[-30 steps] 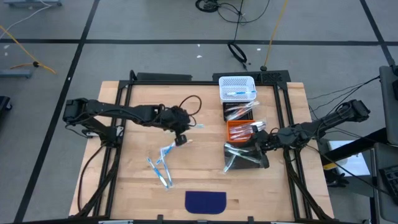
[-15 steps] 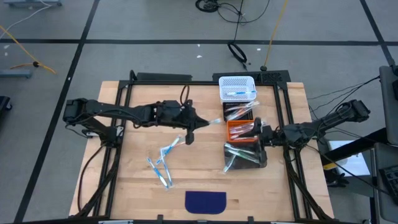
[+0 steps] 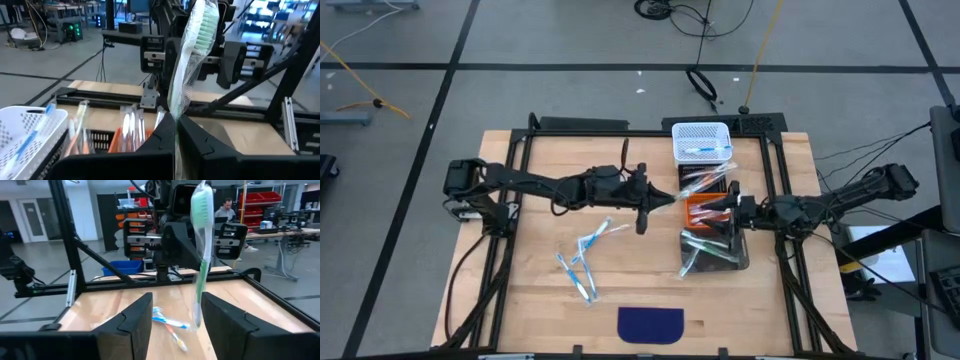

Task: Pick & Place Toothbrushes
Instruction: Put the green toothbrush into the transparent black bin

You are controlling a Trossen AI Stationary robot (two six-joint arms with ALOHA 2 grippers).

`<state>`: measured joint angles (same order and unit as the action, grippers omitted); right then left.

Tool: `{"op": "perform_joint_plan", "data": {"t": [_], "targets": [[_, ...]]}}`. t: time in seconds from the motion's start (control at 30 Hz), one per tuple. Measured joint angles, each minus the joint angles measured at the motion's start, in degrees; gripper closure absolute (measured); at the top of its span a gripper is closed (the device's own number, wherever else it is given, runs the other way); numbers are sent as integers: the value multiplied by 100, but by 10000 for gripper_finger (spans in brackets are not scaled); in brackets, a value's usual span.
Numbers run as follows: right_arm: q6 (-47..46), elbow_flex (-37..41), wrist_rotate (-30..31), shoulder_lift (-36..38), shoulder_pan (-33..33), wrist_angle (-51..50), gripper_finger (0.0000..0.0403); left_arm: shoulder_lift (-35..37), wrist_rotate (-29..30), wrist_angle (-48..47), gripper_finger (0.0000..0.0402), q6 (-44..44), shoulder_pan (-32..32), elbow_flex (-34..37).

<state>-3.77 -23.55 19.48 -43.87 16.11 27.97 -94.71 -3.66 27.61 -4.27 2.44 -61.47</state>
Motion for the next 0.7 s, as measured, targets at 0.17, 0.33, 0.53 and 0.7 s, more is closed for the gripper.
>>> {"op": "perform_joint_plan", "data": {"t": [0.17,0.33,0.53,0.7], "targets": [[20,0,-3,-279,-140,278,243,-337,-103,721,400,-133,0,0],[50,0,-31,-555,-267,731,243,-561,-105,1083,400,-292,0,0],[214,0,-222,-812,-399,1223,243,-821,-108,1461,400,-394,-60,0],[203,0,-323,-1004,-526,1484,243,-919,-107,1693,400,-394,-129,0]]}}
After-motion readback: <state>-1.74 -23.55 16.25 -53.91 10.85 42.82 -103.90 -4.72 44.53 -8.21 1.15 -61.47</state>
